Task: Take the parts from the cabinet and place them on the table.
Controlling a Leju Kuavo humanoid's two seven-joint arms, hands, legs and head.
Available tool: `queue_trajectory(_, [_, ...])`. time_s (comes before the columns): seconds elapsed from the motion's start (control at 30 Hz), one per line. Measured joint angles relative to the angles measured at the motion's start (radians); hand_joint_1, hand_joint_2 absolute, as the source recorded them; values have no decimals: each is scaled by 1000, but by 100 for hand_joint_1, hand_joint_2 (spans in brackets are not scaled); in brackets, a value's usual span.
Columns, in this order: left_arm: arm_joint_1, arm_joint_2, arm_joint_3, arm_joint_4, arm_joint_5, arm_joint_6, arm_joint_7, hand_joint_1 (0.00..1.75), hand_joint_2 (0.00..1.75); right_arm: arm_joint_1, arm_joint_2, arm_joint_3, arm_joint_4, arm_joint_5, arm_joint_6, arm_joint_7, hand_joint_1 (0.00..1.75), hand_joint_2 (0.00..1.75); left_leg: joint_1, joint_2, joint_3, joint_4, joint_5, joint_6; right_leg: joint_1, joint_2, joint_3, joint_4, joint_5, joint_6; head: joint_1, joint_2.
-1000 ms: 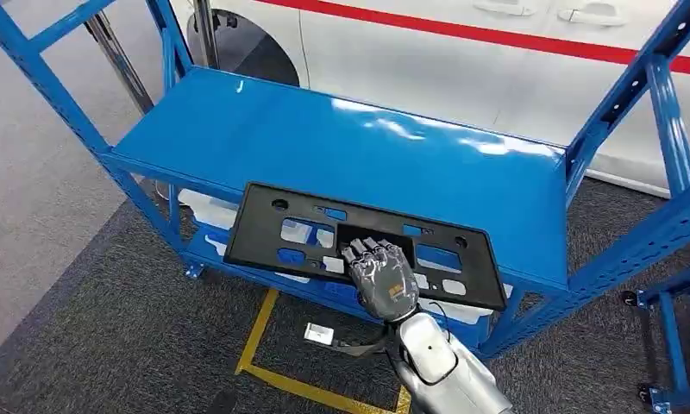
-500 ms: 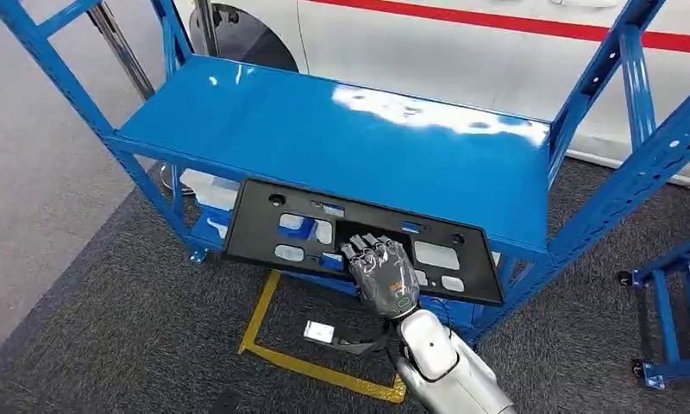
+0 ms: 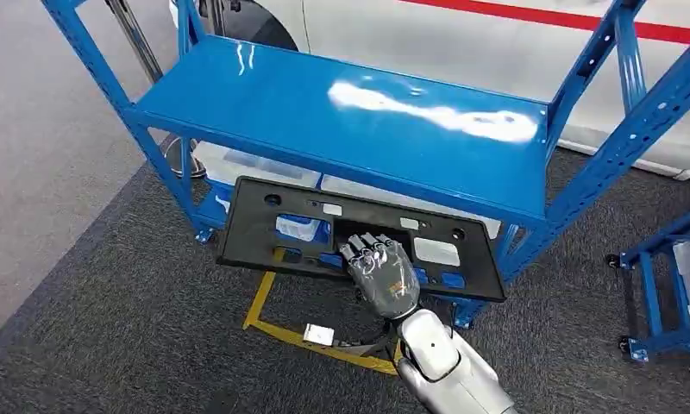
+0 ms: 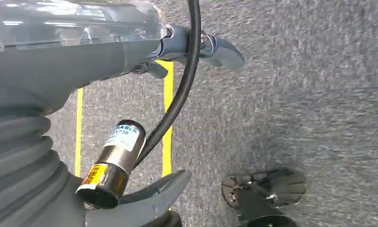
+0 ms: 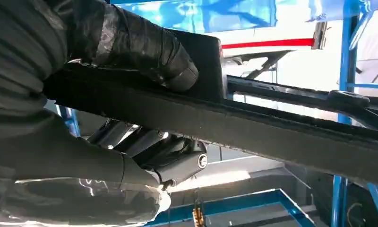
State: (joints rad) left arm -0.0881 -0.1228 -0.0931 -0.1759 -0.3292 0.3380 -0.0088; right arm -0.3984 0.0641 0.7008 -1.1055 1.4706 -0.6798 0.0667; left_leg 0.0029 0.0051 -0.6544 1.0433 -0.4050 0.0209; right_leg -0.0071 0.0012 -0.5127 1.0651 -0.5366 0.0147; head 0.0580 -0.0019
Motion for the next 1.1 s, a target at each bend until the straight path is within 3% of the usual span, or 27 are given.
queue_trajectory(0.03, [1,0,0,0,0,0,0,0,175,-1,0,0,-1,-2,0,-2,175,175,0,0,-1,1,6,-6,1,0,13,-31,-18,-5,-1,0])
queue_trajectory(0.1, [0,0,0,0,1,1,0,0,175,-2,0,0,0,-5,0,-3,175,175,1,0,-3,-3,25,-18,4,0,2,-24,-6,-13,-1,0])
queue_trajectory(0.13, [4,0,0,0,2,1,0,0,175,-2,0,0,1,-6,0,-5,175,175,1,-1,-8,-4,32,-24,0,-2,-8,-29,6,-24,0,0])
queue_trajectory(0.17, [4,1,0,0,2,1,1,0,175,-5,1,0,4,-10,0,-6,175,175,6,-1,-15,7,6,-31,-4,-6,-14,-31,18,-34,-1,0])
queue_trajectory(0.2, [5,1,0,0,2,1,3,0,175,-6,4,0,5,-12,0,-7,175,175,7,-1,-32,40,-49,-36,-4,-6,-28,-31,29,-43,-1,0])
queue_trajectory(0.27, [4,1,0,0,2,1,3,0,175,-9,7,0,5,-16,0,-7,175,175,9,-1,-66,174,-161,-46,-2,-7,-55,-30,51,-48,0,0])
queue_trajectory(0.3, [4,1,0,0,2,1,3,0,175,-9,7,0,6,-16,0,-8,175,175,9,-1,-79,241,-187,-49,-1,-9,-69,-29,61,-48,-1,0])
queue_trajectory(0.33, [4,1,0,0,2,1,3,0,175,-9,7,0,10,-16,0,-8,175,175,10,-1,-81,285,-183,-51,0,-12,-83,-27,70,-48,-1,0])
queue_trajectory(0.37, [4,2,0,0,2,1,3,0,175,-9,8,0,13,-16,0,-7,175,175,10,-1,-65,291,-148,-51,1,-19,-98,-24,77,-49,-1,0])
queue_trajectory(0.43, [3,2,0,0,2,1,2,0,175,-10,8,0,15,-18,0,-7,175,175,9,4,18,194,-65,-46,2,-29,-123,-19,90,-45,-1,0])
queue_trajectory(0.47, [1,2,0,0,1,1,-1,0,175,-10,8,0,16,-19,0,-7,175,175,8,19,78,115,-57,-39,3,-33,-130,-17,97,-42,-1,0])
queue_trajectory(0.5, [-2,2,0,-2,1,0,-3,0,175,-10,9,0,16,-19,0,-7,175,175,0,51,132,25,-104,-31,5,-40,-132,-16,102,-36,-1,0])
queue_trajectory(0.53, [-6,3,0,-2,1,0,-6,0,175,-11,10,0,17,-20,0,-7,175,175,-9,55,167,-31,-122,-21,5,-49,-133,-15,107,-30,0,0])
queue_trajectory(0.63, [-2,4,0,-2,1,-3,-8,0,175,-12,14,0,17,-20,0,-8,175,175,-12,31,151,-46,-109,5,4,-79,-129,-25,125,-12,-1,0])
queue_trajectory(0.67, [2,3,0,-2,1,-5,-8,0,175,-12,14,0,17,-20,0,-7,175,175,0,25,157,-57,-93,12,4,-69,-136,-16,118,-6,0,0])
queue_trajectory(0.7, [3,4,0,-2,1,-5,-7,0,175,-13,14,0,18,-20,0,-8,175,175,-1,19,149,-59,-84,20,1,-38,-146,6,88,-1,-1,0])
queue_trajectory(0.73, [2,6,0,-2,1,-5,-7,0,175,-13,13,-1,18,-20,0,-8,175,175,-1,14,137,-57,-75,29,-1,-19,-170,66,37,1,1,0])
queue_trajectory(0.77, [2,6,0,-2,1,-6,-8,0,175,-12,12,-1,21,-21,0,-8,175,175,-1,5,126,-55,-68,31,-3,-10,-200,149,-13,4,1,0])
queue_trajectory(0.8, [3,6,0,-2,1,-8,-8,0,175,-10,11,-1,23,-22,0,-8,175,175,-2,-3,117,-53,-63,31,-3,-7,-224,219,-44,6,0,0])
queue_trajectory(0.83, [6,6,0,-2,1,-8,-7,0,175,-8,11,-1,25,-23,0,-8,175,175,-2,-13,108,-48,-58,29,-4,-5,-236,263,-55,8,1,0])
queue_trajectory(0.87, [8,6,0,-2,1,-8,-8,0,175,-6,11,-1,27,-22,0,-8,175,175,-1,-22,100,-44,-56,27,-5,-5,-227,258,-43,9,0,0])
queue_trajectory(0.9, [11,6,0,-2,1,-8,-8,0,175,-6,11,-1,28,-23,0,-7,175,175,-1,-31,95,-38,-55,26,-7,-5,-197,214,-15,9,0,0])
queue_trajectory(0.93, [13,6,0,-2,0,-8,-8,0,175,-7,11,-1,28,-22,0,-7,175,175,0,-42,90,-29,-55,25,-9,0,-145,133,25,8,0,0])
queue_trajectory(0.97, [12,6,0,-2,0,-8,-8,0,175,-8,11,-1,28,-23,0,-7,175,175,1,-51,84,-20,-58,21,-12,20,-95,44,61,7,1,0])
queue_trajectory(1.0, [11,6,0,-2,0,-8,-8,0,175,-8,11,-1,28,-23,0,-8,175,175,2,-57,72,-13,-59,17,-16,68,-75,7,41,1,0,0])
queue_trajectory(1.03, [7,6,0,-2,0,-8,-8,0,175,-8,11,-1,29,-23,0,-8,175,175,-2,-66,60,4,-59,10,-17,80,-79,-11,45,1,1,0])
queue_trajectory(1.1, [9,6,0,-2,0,-8,-8,0,175,-4,9,-2,31,-23,0,-8,175,175,3,-83,50,-2,-49,-3,-11,63,-84,-4,48,-5,0,0])
